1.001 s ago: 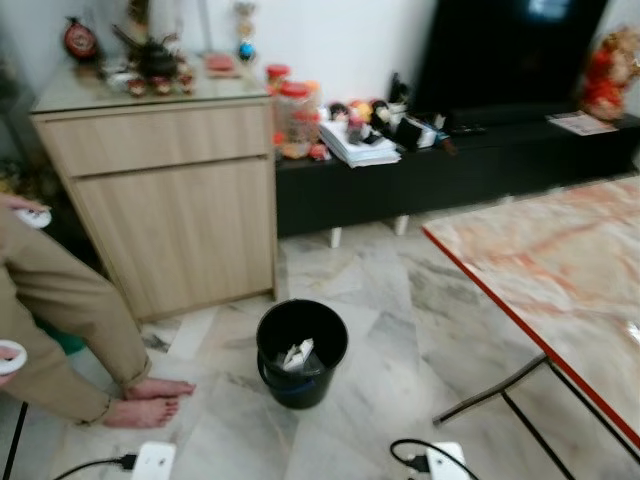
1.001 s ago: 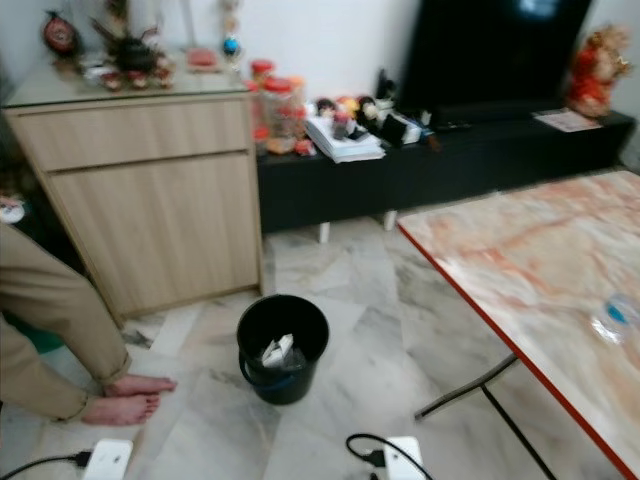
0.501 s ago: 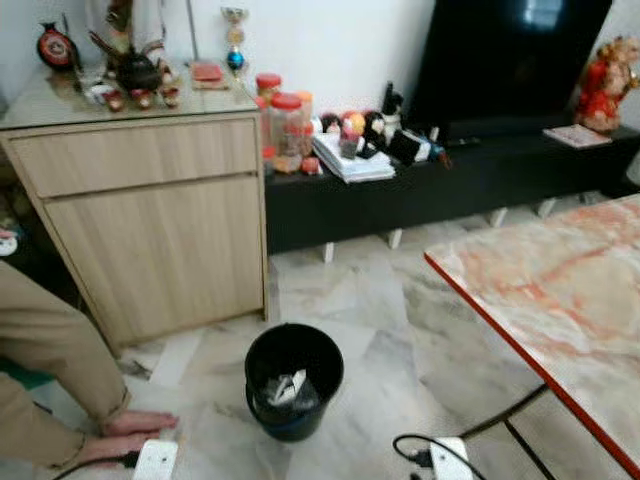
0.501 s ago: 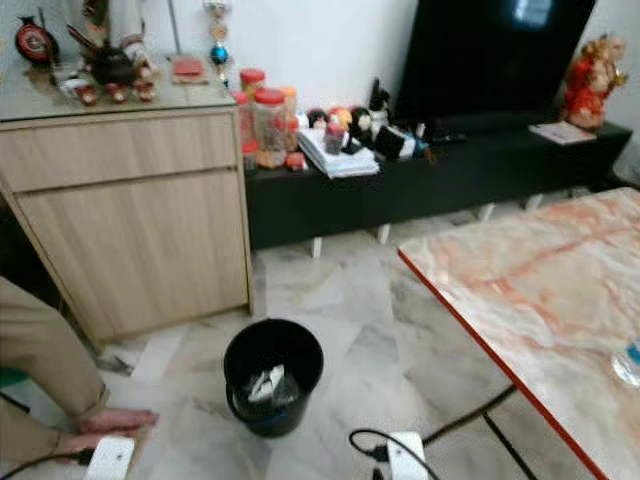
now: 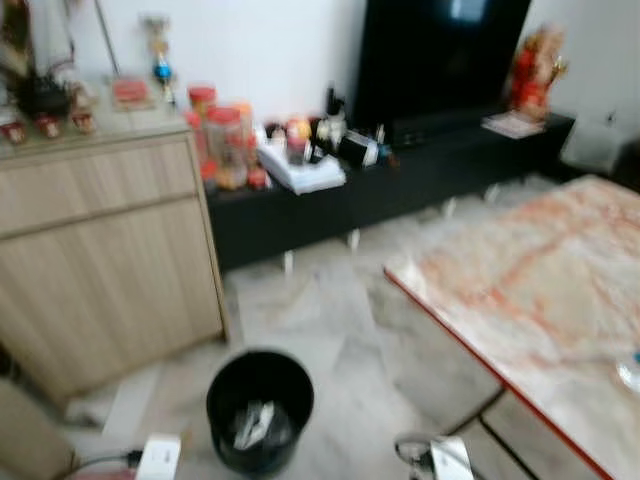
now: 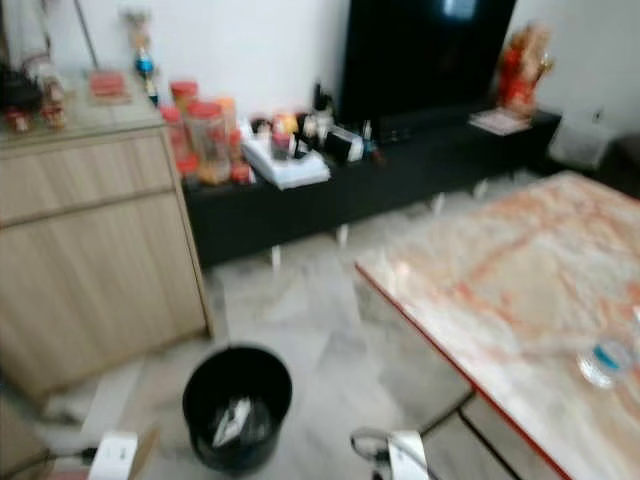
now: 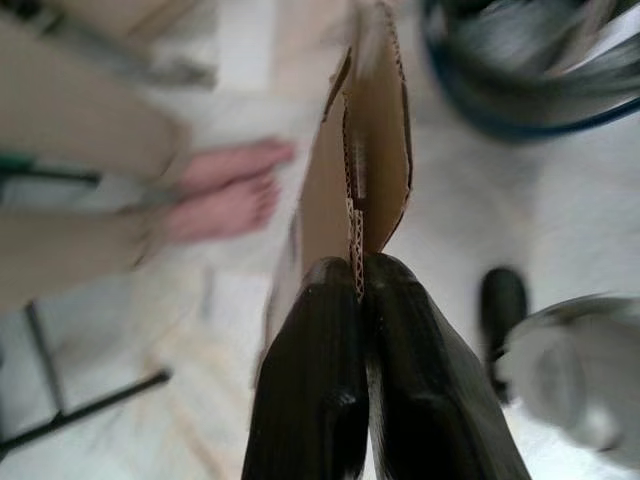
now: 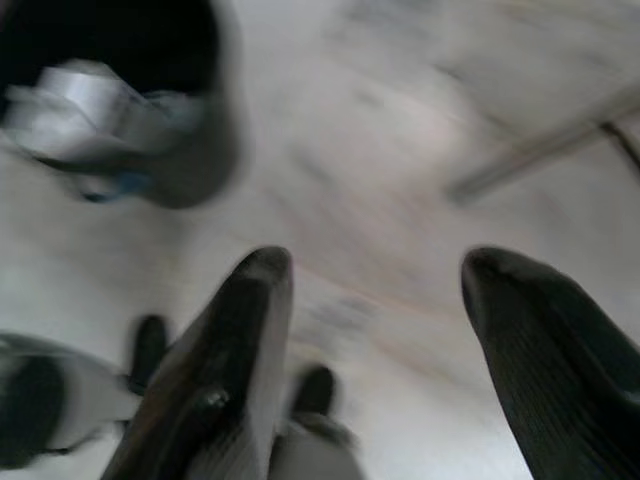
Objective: Picking trash to rubbish bin
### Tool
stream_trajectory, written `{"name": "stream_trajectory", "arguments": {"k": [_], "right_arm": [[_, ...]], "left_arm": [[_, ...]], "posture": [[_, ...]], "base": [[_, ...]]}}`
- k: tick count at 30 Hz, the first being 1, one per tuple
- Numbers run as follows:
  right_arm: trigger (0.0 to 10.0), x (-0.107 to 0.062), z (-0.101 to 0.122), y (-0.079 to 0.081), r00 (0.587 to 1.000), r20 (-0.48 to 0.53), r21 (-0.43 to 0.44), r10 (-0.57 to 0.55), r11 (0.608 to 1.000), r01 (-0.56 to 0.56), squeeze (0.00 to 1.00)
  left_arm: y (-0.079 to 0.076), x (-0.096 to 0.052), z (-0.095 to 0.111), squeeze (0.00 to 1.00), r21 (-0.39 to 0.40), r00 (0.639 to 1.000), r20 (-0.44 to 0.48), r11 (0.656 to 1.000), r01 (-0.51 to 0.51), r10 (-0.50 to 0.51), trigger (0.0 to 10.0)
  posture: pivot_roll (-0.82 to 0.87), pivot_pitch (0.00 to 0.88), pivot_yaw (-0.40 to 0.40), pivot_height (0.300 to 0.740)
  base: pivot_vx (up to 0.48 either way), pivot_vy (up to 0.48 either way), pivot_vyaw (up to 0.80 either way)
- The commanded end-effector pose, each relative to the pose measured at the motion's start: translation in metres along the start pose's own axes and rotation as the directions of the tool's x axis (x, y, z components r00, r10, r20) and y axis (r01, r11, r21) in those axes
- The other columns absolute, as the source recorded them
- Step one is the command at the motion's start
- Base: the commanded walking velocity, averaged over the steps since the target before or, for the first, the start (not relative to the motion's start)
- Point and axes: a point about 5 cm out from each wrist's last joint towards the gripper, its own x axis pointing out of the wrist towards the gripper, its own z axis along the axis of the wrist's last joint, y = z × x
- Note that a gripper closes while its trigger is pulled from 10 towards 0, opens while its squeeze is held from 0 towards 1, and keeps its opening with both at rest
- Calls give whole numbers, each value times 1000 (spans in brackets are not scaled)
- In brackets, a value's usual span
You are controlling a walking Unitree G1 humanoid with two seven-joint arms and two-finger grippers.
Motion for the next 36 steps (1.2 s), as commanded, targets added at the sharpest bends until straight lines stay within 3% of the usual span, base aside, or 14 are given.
{"name": "stream_trajectory", "arguments": {"k": [1, 14, 22, 36], "right_arm": [[10000, -1, 1, -8, 1000, 11, -2, -15, 1000, 15, 0], [10000, -1, 4, -6, 999, 26, -19, 18, 1000, -17, 0], [10000, 0, 4, -8, 1000, 27, -11, 8, 1000, -7, 0], [10000, -1, 2, -4, 1000, 14, -10, 27, 1000, -27, 0]], "left_arm": [[-5, 0, 2, 0, 8, 1000, -4, 1000, 15, -14, 10000], [-9, 1, 9, 0, -3, 1000, 27, 1000, 15, -15, 10000], [-10, 1, 11, 0, -10, 999, 31, 1000, 12, -12, 10000], [-8, 1, 12, 0, -12, 999, 36, 1000, 7, -7, 10000]], "posture": [[145, 0, -48, 740], [143, 0, -68, 740], [145, 0, -69, 740], [149, 7, -70, 740]], "base": [[345, 0, 0], [344, 0, 0], [345, 0, 761], [344, 0, 171]]}}
